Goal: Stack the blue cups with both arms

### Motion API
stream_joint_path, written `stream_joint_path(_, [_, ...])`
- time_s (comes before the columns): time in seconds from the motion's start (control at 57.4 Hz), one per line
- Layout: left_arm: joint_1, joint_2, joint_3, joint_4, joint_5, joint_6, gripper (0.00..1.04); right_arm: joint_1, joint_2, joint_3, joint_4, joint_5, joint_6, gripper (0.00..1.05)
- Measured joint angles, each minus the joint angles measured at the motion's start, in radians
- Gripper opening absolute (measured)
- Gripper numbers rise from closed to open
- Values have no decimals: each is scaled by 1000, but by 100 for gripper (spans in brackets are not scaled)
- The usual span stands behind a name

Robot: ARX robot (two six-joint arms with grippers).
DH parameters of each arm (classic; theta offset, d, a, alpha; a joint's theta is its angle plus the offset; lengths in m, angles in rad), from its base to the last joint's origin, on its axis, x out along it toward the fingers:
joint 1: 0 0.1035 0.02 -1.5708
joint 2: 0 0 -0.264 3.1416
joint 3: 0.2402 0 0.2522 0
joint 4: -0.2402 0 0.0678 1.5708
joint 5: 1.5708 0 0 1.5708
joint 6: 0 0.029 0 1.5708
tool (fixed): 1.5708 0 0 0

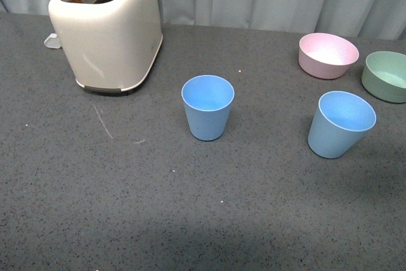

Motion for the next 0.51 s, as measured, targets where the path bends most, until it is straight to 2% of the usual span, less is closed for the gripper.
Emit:
stream_joint_path(0.418, [0,0,0,0,0,0,98,21,463,383,-291,39,230,95])
stream_joint_path(0.506, [0,0,0,0,0,0,98,27,497,414,-312,40,254,88])
